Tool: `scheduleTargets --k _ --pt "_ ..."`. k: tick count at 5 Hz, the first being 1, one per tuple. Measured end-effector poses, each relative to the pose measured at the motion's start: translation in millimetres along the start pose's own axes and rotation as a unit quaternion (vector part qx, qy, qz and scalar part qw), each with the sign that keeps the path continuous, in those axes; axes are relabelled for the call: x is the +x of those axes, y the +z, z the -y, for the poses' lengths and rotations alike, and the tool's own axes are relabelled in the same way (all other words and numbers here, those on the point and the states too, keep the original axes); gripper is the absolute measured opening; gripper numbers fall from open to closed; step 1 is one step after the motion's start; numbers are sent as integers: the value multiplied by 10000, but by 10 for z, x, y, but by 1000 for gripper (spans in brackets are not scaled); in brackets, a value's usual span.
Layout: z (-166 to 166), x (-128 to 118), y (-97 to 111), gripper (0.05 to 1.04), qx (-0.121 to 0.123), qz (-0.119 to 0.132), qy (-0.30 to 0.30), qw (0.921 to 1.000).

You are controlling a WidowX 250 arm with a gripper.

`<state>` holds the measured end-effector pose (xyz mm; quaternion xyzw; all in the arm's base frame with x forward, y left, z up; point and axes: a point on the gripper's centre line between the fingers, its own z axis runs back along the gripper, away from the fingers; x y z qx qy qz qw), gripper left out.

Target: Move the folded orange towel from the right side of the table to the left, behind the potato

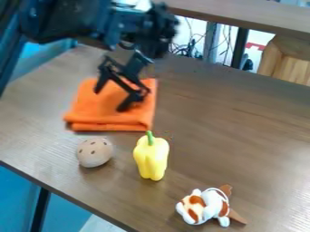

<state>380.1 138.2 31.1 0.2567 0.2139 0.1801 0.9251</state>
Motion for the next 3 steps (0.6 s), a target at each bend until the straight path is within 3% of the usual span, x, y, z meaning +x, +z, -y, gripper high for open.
scheduleTargets --k 1,2,3 --pt "-431 144 -215 1001 -270 -70 -177 9995" --pt "-604 187 -262 1000 -1283 548 -464 9891" --pt "-688 -97 169 1000 -2101 1456 -754 9638"
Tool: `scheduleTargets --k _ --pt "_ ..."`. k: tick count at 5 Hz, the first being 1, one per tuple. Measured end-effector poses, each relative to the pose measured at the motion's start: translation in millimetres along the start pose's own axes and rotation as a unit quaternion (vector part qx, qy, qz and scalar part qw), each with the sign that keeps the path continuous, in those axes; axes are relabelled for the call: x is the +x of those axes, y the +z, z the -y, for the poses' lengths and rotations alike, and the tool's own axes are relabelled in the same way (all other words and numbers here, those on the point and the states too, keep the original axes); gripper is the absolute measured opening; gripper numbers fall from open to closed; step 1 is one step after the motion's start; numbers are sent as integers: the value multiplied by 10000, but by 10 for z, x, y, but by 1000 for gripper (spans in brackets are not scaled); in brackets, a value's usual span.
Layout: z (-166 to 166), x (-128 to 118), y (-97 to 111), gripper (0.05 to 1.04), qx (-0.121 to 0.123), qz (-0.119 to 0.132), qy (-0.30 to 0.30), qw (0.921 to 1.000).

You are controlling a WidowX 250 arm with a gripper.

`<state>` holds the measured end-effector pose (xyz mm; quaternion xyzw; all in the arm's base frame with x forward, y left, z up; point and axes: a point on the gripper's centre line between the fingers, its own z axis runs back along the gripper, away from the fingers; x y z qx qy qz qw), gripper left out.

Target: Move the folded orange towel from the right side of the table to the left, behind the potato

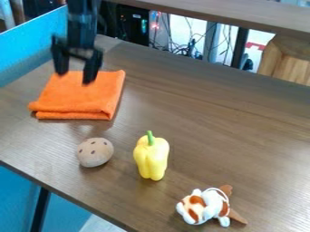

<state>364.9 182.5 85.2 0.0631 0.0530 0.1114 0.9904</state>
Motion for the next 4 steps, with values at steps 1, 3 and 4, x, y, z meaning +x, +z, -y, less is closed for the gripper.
scheduleTargets --k 1,3,4 --pt "106 -214 333 1000 -274 408 -217 9986" --pt "602 -416 247 1000 59 47 -896 9959" --pt "730 -487 125 1000 124 -91 -1181 9929"
